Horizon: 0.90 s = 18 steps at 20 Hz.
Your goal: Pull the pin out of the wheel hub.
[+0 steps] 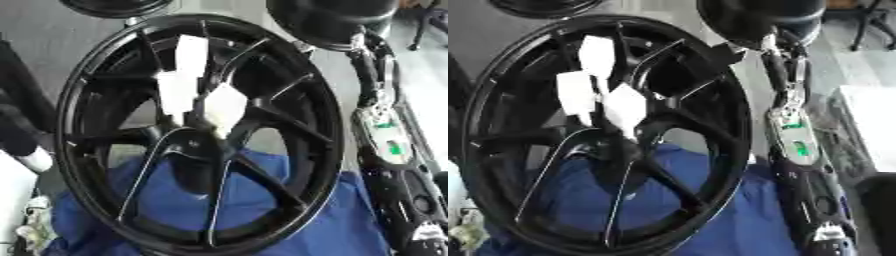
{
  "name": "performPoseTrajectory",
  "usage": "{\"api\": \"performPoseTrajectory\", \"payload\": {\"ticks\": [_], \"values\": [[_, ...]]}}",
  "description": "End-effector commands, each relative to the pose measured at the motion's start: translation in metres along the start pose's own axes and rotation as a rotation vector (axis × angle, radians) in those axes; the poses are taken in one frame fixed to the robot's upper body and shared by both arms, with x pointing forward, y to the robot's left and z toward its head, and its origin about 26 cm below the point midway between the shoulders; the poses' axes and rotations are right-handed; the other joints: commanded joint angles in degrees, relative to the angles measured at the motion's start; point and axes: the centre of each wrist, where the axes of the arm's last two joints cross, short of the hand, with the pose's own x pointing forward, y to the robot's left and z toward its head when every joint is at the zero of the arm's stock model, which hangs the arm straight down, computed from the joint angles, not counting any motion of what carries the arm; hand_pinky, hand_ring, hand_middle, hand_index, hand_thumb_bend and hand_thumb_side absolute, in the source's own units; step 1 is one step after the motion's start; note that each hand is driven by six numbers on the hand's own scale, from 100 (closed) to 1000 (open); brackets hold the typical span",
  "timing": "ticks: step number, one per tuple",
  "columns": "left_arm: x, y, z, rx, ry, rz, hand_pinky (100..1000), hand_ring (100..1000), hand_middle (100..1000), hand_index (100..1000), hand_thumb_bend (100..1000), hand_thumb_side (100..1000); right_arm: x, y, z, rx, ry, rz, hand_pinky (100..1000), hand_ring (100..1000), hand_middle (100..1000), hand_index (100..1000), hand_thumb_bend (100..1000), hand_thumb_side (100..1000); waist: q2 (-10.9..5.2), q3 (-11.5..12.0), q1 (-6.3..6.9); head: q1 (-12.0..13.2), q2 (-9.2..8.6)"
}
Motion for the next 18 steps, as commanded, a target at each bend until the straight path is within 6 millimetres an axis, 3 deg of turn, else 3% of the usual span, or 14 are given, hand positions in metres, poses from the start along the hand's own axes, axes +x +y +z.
{"api": "performPoseTrajectory", "payload": {"ticks": [1,12,18], "values": [[0.009,0.003,-0.004,-0.005,-0.031,-0.006,660,803,640,684,118,846,0.011,-0.001,-0.006,-0.003,-0.039,0.002,835,695,739,829,223,549,-1.34,-0.1,0.32,0.2,-0.36],[0.010,0.002,-0.005,-0.006,-0.035,-0.007,660,804,641,684,114,845,0.012,-0.002,-0.007,-0.012,-0.040,0.000,836,691,735,828,221,548,-1.16,-0.3,0.40,1.0,-0.26],[0.026,-0.001,-0.014,-0.013,-0.089,0.000,662,806,644,685,110,830,0.014,-0.006,-0.010,-0.032,-0.044,-0.005,836,690,734,828,218,550,-0.69,-1.0,0.42,1.2,-0.99]]}}
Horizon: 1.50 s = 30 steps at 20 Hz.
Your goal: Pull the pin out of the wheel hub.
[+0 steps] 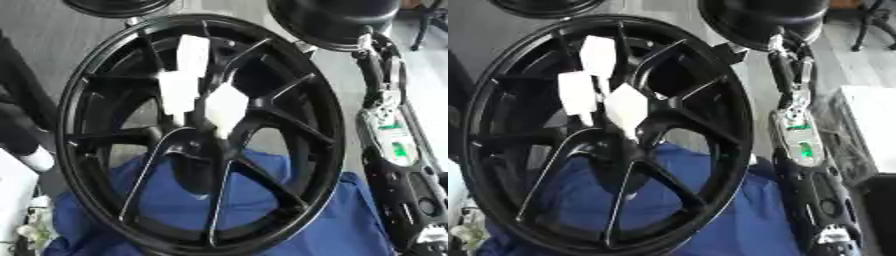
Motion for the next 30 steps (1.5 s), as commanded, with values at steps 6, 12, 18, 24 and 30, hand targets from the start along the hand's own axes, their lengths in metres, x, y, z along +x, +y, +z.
{"api": "performPoseTrajectory", "payload": {"ticks": [6,12,18,24,30], "values": [[0.060,-0.001,-0.026,-0.118,-0.155,-0.053,665,809,648,689,100,805,0.011,-0.014,-0.010,-0.027,-0.038,0.016,836,689,733,828,220,551,-1.20,0.1,0.86,0.1,-0.77],[0.127,-0.007,-0.043,-0.345,-0.243,-0.206,675,819,662,695,100,768,0.008,-0.020,-0.010,-0.024,-0.031,0.045,836,689,733,828,236,545,-1.62,0.4,1.98,0.2,-0.36],[0.191,-0.020,-0.038,-0.614,-0.252,-0.389,683,817,663,697,100,749,0.008,-0.027,-0.010,-0.022,-0.030,0.051,836,688,732,827,235,546,-1.75,0.9,2.67,-0.8,-0.26],[0.223,-0.035,-0.027,-0.783,-0.228,-0.592,715,839,719,750,100,708,0.007,-0.031,-0.011,-0.018,-0.027,0.073,837,689,732,827,229,552,-1.75,1.1,3.08,-1.2,-0.24],[0.233,-0.060,-0.020,-0.964,-0.138,-0.836,731,812,699,765,115,717,0.006,-0.036,-0.011,-0.023,-0.026,0.093,837,689,732,827,225,555,-1.89,1.6,3.62,-0.9,0.37]]}}
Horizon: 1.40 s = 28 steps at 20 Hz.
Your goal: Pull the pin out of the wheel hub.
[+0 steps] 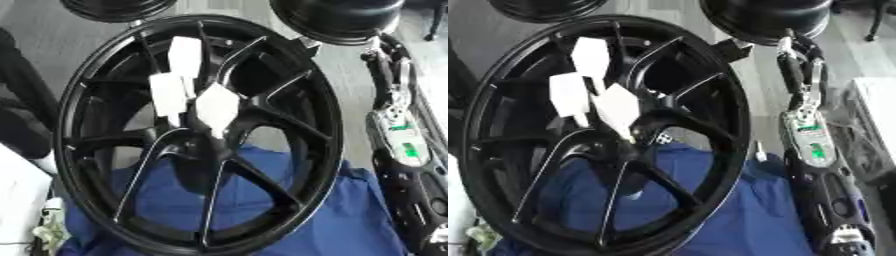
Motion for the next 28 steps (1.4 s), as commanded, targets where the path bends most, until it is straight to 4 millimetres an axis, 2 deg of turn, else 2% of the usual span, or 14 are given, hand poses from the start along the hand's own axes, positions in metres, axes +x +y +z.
{"api": "performPoseTrajectory", "payload": {"ticks": [1,10,15,28], "values": [[0.013,0.000,-0.003,-0.092,0.044,-0.102,732,811,700,765,120,720,0.010,-0.008,-0.008,-0.004,-0.036,0.028,837,689,732,827,225,555,-1.82,0.2,0.40,0.2,0.22],[0.043,-0.014,-0.019,-0.321,0.041,-0.185,740,809,704,773,157,785,0.007,-0.009,-0.007,0.001,-0.028,0.042,838,689,732,828,219,561,-2.07,0.6,0.71,0.0,0.21],[0.047,-0.024,-0.025,-0.434,0.066,-0.185,742,747,695,772,180,832,0.008,-0.010,-0.008,0.002,-0.031,0.043,838,689,732,828,216,562,-2.11,0.5,0.92,0.0,0.19],[0.055,-0.048,-0.035,-0.606,0.129,-0.171,748,753,701,777,231,843,0.007,-0.009,-0.008,0.007,-0.026,0.048,839,689,732,828,207,571,-2.08,0.4,0.79,-0.4,0.23]]}}
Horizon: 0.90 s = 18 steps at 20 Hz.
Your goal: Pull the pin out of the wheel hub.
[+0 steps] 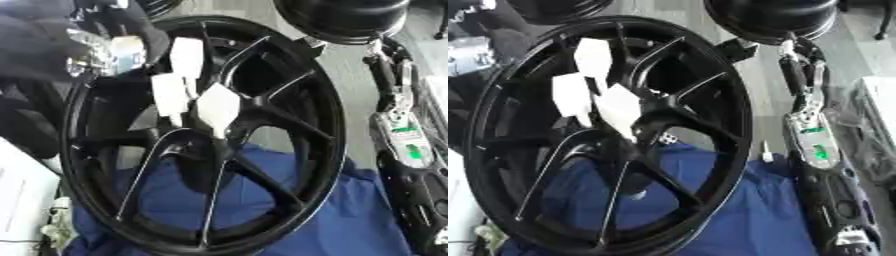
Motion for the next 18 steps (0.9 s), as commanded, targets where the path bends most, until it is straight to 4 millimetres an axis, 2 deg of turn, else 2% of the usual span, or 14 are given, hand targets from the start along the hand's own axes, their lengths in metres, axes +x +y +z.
{"api": "performPoseTrajectory", "payload": {"ticks": [1,5,9,11,13,18], "values": [[0.007,0.004,0.001,-0.208,0.149,0.102,753,757,706,783,259,830,0.010,-0.005,-0.008,-0.003,-0.037,0.018,839,689,731,827,206,571,-1.90,0.0,0.05,-0.7,0.25],[0.008,0.000,-0.008,-0.251,0.157,0.080,766,768,722,797,292,824,0.011,-0.005,-0.008,-0.005,-0.039,0.013,839,688,730,827,204,573,-1.84,-0.2,-0.03,-1.7,0.48],[0.002,-0.001,-0.016,-0.246,0.174,0.061,779,778,735,804,321,787,0.011,-0.004,-0.008,-0.002,-0.037,0.012,839,688,730,827,202,576,-1.68,-0.3,-0.20,-1.3,0.52],[-0.003,-0.001,-0.019,-0.232,0.189,0.044,788,782,741,805,344,711,0.011,-0.004,-0.008,-0.002,-0.036,0.011,839,687,730,827,199,578,-1.58,-0.3,-0.31,-0.9,0.49],[-0.006,0.000,-0.020,-0.212,0.197,0.022,795,785,743,803,369,592,0.011,-0.004,-0.008,0.000,-0.034,0.013,839,688,729,826,198,580,-1.48,-0.3,-0.42,-0.5,0.44],[-0.009,0.003,-0.018,-0.158,0.218,-0.031,801,780,735,796,416,391,0.011,-0.004,-0.008,0.003,-0.032,0.016,839,688,729,827,198,581,-1.29,-0.2,-0.65,0.4,0.34]]}}
